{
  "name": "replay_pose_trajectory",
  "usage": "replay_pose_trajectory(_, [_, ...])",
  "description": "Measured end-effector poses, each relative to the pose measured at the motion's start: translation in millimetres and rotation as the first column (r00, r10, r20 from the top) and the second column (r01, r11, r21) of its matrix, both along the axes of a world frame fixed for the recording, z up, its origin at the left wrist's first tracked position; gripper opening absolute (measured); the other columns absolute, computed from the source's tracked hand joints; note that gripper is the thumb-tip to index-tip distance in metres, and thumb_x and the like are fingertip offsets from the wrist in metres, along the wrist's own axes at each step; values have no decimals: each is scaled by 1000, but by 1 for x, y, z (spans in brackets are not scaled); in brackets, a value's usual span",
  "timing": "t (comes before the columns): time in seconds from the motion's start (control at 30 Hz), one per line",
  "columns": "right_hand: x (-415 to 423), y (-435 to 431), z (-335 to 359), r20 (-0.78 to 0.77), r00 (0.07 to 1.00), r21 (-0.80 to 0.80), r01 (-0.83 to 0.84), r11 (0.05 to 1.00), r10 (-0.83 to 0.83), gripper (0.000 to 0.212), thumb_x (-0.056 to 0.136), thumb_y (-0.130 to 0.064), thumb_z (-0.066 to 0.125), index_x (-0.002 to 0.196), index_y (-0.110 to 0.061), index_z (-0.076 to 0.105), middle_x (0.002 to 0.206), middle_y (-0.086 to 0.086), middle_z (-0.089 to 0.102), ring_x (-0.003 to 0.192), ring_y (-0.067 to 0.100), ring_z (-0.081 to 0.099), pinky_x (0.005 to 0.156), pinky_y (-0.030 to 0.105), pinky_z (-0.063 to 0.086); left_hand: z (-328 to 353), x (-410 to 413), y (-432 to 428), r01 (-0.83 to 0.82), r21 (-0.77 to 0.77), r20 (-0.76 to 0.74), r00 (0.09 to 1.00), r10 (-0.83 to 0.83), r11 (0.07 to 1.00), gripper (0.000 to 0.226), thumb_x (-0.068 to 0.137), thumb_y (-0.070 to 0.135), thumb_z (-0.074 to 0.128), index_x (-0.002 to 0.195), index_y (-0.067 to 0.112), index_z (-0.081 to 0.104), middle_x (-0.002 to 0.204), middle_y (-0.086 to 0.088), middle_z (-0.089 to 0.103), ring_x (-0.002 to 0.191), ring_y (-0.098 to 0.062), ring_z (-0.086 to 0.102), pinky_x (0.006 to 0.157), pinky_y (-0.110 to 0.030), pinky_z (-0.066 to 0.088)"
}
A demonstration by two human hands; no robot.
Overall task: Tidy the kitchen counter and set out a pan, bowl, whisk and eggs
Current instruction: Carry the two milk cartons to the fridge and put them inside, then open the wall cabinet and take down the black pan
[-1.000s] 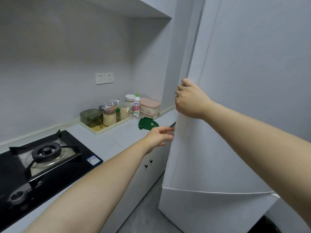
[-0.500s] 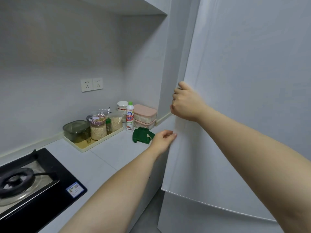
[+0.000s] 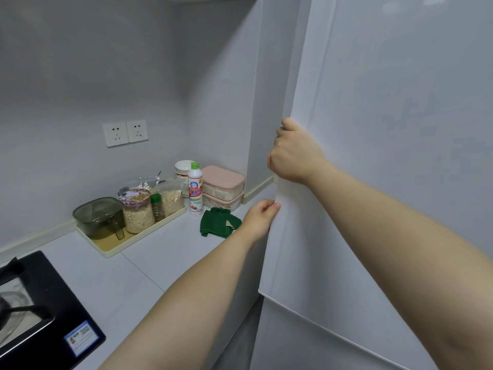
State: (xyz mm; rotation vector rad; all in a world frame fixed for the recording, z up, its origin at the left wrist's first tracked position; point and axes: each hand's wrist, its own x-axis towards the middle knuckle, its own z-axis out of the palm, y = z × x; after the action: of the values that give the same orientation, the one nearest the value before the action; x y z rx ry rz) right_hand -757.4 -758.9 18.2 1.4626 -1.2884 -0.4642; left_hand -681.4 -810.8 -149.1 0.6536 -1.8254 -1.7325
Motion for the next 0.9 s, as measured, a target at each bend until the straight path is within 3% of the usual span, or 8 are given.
replay_pose_trajectory(0.5, [-45,-25,-1,-22,982,-23,185,982,-186,26,58,-20,66,36,-19,52,35,-5,48,49,17,25,70,33,22,2,-49,-18,14,39,-21,1000,-14,999,14,96,31,50,94,22,61,96,0,63,95,-18,58,101,-50,44])
replay_pose_trajectory(0.67, [-54,-28,2,-17,984,-39,176,984,-176,24,53,-20,67,35,-18,52,34,-4,48,48,17,23,69,32,24,4,-61,-21,8,40,-6,1000,-8,999,17,96,34,49,98,21,60,98,1,63,100,-20,58,101,-49,45])
replay_pose_trajectory(0.9, [-69,-33,0,-19,979,35,203,979,-203,39,55,-18,64,36,-19,30,33,-7,45,46,15,26,69,32,22,5,-75,-28,39,55,-13,999,-38,998,17,98,27,48,94,17,60,80,6,58,86,-15,55,100,-48,46])
